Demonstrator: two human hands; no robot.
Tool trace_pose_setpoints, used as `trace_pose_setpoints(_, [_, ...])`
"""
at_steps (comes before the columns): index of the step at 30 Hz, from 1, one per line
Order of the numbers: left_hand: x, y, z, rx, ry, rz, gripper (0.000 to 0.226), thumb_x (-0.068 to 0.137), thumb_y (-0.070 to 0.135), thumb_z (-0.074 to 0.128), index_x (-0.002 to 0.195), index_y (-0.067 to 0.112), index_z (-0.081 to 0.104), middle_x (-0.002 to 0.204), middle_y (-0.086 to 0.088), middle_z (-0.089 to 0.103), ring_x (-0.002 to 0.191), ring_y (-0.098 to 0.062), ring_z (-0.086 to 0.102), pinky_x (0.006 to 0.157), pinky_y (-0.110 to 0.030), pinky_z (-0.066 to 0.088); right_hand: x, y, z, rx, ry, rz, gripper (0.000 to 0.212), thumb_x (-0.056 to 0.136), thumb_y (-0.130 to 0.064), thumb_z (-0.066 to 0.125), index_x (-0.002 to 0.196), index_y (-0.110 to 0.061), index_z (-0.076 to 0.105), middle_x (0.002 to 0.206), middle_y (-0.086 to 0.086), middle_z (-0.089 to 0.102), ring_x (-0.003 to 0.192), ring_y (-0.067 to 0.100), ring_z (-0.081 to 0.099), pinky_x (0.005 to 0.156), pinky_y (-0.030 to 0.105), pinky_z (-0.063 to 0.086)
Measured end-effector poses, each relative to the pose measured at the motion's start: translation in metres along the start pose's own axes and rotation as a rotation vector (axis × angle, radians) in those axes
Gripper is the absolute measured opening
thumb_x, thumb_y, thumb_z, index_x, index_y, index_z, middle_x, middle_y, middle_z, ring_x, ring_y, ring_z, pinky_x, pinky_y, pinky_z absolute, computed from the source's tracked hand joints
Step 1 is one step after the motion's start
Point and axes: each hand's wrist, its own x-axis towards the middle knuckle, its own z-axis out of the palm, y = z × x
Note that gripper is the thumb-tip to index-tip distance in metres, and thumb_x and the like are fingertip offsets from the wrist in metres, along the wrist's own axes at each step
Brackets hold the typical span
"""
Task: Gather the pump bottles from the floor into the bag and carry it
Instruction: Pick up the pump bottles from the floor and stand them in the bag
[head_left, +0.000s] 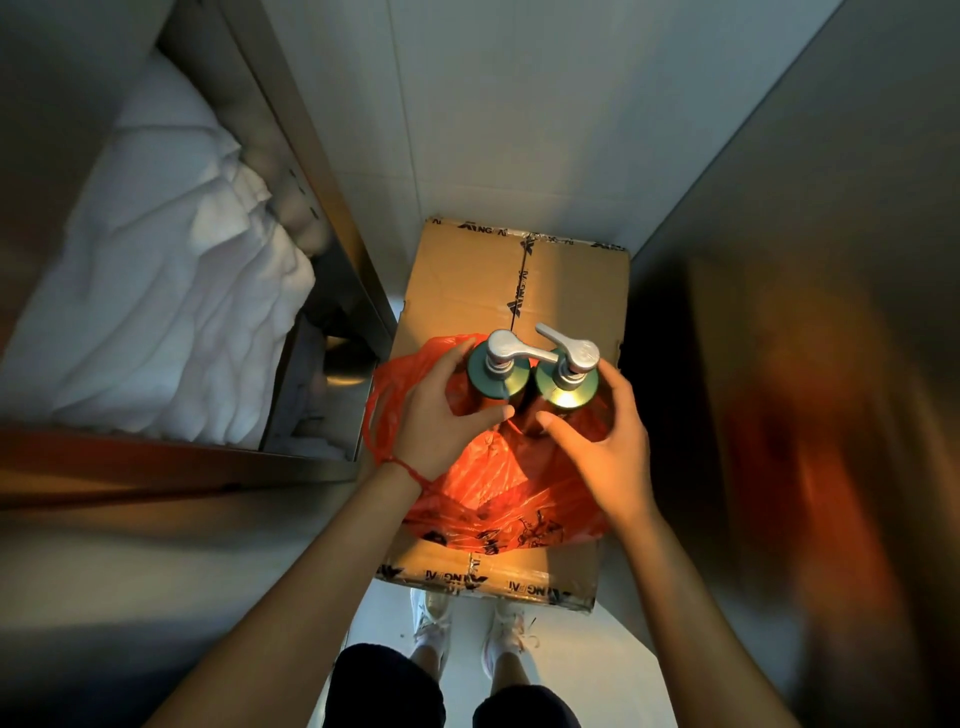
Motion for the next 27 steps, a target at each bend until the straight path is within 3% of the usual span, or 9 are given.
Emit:
trace_pose_setpoints(3, [-0.001, -0.001, -0.001, -0.011, 0.000, -0.023, 0.066, 0.065, 0.012, 0.079, 0.124, 0.015, 0.050, 0.116, 0.009, 0.054, 0.113, -0.006, 0.048, 0.089, 0.001, 0.034, -0.002, -0.001, -0.003, -0.018, 0.003, 0.003, 0.074, 0.066, -0.027, 0.079, 0.130, -0.030, 0.042, 0.133, -0.005, 0.052, 0.123, 0.008, 0.048, 0.104, 0.031, 0.039])
trace_pose_setpoints(7, [-0.005, 0.003, -0.003, -0.012, -0.013, -0.023, 0.065, 0.067, 0.013, 0.078, 0.124, 0.018, 0.049, 0.116, 0.009, 0.055, 0.111, -0.005, 0.049, 0.089, -0.002, 0.035, -0.008, -0.006, -0.006, -0.017, 0.026, 0.014, 0.072, 0.068, -0.027, 0.078, 0.131, -0.028, 0.042, 0.133, -0.005, 0.052, 0.122, 0.006, 0.048, 0.101, 0.026, 0.038])
trace_pose_setpoints(13, [-0.026, 0.015, -0.009, -0.020, -0.024, -0.025, 0.061, 0.073, 0.015, 0.074, 0.125, 0.028, 0.044, 0.120, 0.008, 0.052, 0.116, -0.008, 0.047, 0.098, -0.030, 0.041, -0.027, -0.017, -0.014, -0.041, 0.071, 0.029, 0.068, 0.072, -0.023, 0.075, 0.131, -0.027, 0.042, 0.131, -0.003, 0.053, 0.118, 0.007, 0.050, 0.100, 0.026, 0.039])
trace_pose_setpoints(17, [-0.048, 0.023, -0.011, 0.123, 0.013, -0.027, 0.063, 0.077, 0.020, 0.070, 0.133, 0.014, 0.041, 0.135, -0.004, 0.046, 0.118, -0.005, 0.035, 0.098, -0.020, 0.028, -0.051, -0.021, -0.021, -0.086, 0.110, 0.006, 0.061, 0.078, -0.027, 0.070, 0.132, -0.024, 0.043, 0.134, 0.001, 0.052, 0.122, 0.013, 0.049, 0.105, 0.036, 0.040])
trace_pose_setpoints(20, [-0.069, 0.028, -0.013, 0.272, 0.011, 0.040, 0.062, 0.079, 0.025, 0.067, 0.133, 0.010, 0.040, 0.140, -0.010, 0.041, 0.127, -0.015, 0.032, 0.099, -0.014, 0.017, -0.073, -0.025, -0.025, -0.128, 0.134, -0.022, 0.057, 0.081, -0.028, 0.066, 0.132, -0.021, 0.043, 0.137, 0.003, 0.049, 0.126, 0.013, 0.045, 0.107, 0.036, 0.037])
trace_pose_setpoints(24, [-0.104, 0.027, -0.014, 0.419, -0.024, 0.094, 0.067, 0.081, 0.047, 0.045, 0.135, 0.010, 0.037, 0.142, -0.013, 0.039, 0.133, -0.025, 0.031, 0.110, -0.037, 0.021, -0.106, -0.029, -0.036, -0.254, 0.122, -0.076, 0.056, 0.083, -0.032, 0.061, 0.134, -0.021, 0.041, 0.141, 0.002, 0.044, 0.131, 0.012, 0.039, 0.107, 0.030, 0.034])
trace_pose_setpoints(27, [-0.136, 0.028, -0.013, 0.523, 0.005, 0.171, 0.065, 0.082, 0.048, 0.036, 0.133, 0.008, 0.041, 0.137, -0.014, 0.046, 0.130, -0.028, 0.037, 0.109, -0.045, 0.029, -0.134, -0.028, -0.044, -0.326, 0.101, -0.115, 0.055, 0.085, -0.034, 0.058, 0.135, -0.020, 0.040, 0.143, 0.001, 0.042, 0.132, 0.012, 0.036, 0.106, 0.027, 0.030])
